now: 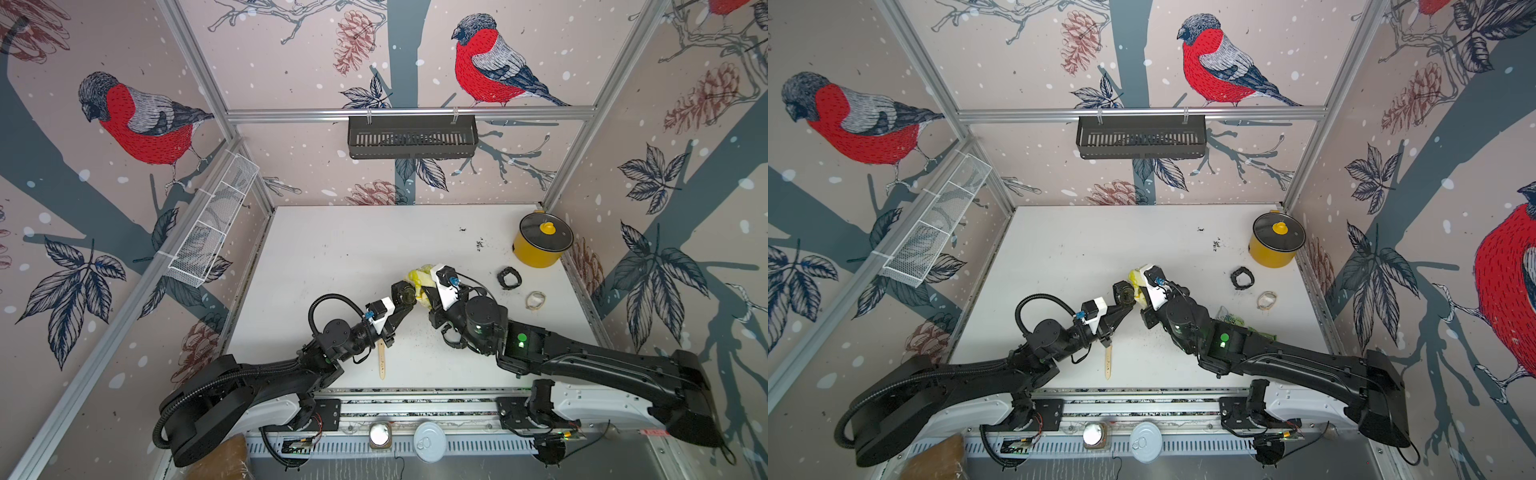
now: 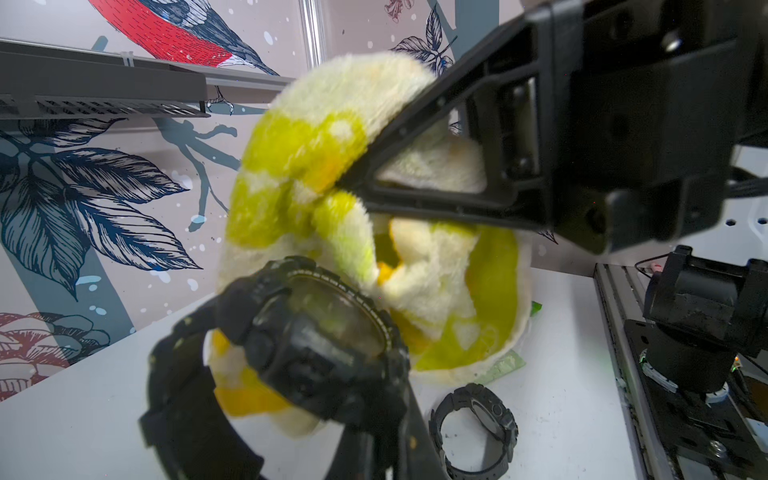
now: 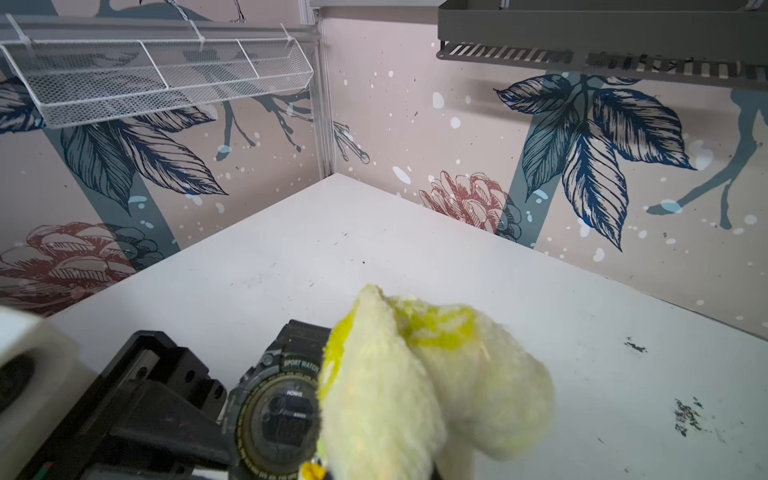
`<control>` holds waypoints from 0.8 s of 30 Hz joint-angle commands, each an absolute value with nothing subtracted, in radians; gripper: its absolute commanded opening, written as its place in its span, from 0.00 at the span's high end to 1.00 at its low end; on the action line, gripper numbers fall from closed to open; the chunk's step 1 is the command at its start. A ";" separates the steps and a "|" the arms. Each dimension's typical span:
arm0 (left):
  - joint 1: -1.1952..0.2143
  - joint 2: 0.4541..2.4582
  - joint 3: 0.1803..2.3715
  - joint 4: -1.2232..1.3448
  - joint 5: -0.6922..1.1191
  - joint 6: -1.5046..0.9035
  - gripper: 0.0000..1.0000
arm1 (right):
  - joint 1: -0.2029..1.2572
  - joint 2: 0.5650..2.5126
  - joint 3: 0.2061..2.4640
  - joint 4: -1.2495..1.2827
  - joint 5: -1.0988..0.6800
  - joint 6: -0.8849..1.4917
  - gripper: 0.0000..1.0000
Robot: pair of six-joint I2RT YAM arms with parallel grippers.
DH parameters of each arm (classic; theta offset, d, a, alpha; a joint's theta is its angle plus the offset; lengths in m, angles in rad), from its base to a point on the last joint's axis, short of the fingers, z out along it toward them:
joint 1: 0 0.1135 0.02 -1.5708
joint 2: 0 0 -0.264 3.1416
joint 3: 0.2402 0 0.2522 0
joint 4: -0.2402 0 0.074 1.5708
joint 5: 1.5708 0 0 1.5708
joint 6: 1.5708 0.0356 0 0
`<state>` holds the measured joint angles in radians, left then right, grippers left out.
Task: Wipe the watch dial
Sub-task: Wipe the dirt from the watch dial.
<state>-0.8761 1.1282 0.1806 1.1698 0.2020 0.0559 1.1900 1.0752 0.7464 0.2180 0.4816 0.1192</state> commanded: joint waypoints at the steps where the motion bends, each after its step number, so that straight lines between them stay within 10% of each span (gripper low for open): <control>1: -0.876 1.126 0.188 1.233 0.212 0.037 1.00 | 1.198 1.126 0.749 0.329 0.430 0.074 0.98; 24: -0.868 1.141 0.201 1.285 0.100 -0.029 1.00 | 1.193 1.075 0.491 0.402 0.402 0.195 0.98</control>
